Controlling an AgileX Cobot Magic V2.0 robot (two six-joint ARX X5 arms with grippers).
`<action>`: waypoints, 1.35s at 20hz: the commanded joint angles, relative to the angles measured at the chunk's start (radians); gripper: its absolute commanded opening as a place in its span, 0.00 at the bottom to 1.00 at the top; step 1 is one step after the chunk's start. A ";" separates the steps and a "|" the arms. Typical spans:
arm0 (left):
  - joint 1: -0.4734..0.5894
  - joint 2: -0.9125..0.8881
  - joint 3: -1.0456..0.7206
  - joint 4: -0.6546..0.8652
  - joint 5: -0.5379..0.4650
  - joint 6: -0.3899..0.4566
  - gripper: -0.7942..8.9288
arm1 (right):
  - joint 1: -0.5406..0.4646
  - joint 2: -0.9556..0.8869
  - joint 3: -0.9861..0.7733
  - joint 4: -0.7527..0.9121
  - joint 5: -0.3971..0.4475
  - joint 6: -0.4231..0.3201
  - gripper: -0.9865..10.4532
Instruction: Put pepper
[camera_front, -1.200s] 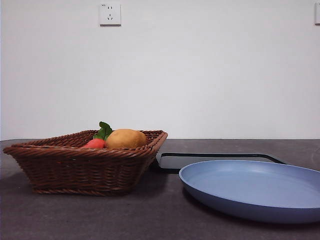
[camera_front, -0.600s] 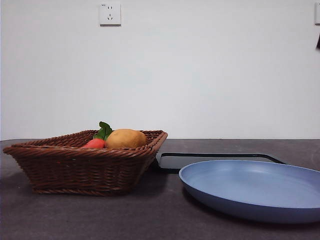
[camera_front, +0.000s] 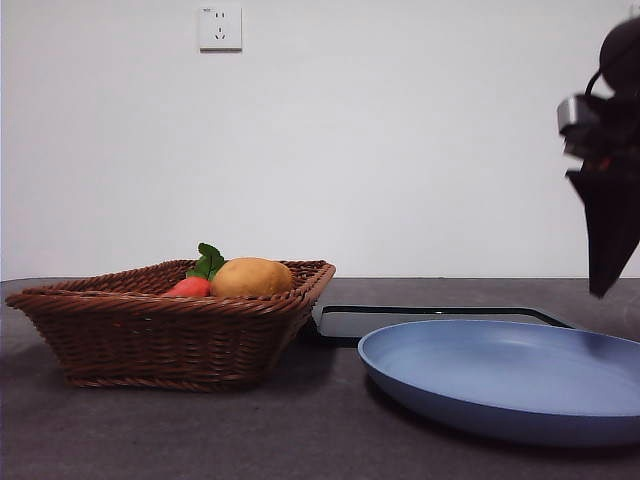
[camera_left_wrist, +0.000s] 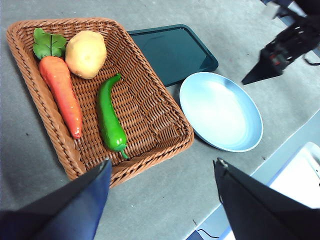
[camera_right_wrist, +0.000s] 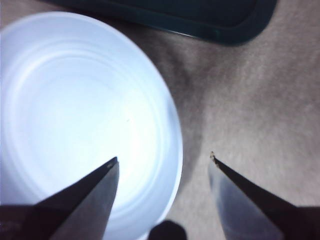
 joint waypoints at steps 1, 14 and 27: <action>-0.004 0.003 0.018 0.006 0.003 0.012 0.45 | 0.003 0.059 0.016 0.028 0.000 -0.011 0.35; -0.004 0.003 0.018 0.006 0.003 0.012 0.45 | 0.003 0.173 0.016 0.060 -0.008 -0.010 0.19; -0.031 0.004 0.018 0.032 -0.027 -0.012 0.45 | 0.002 0.073 0.016 0.011 -0.011 0.038 0.09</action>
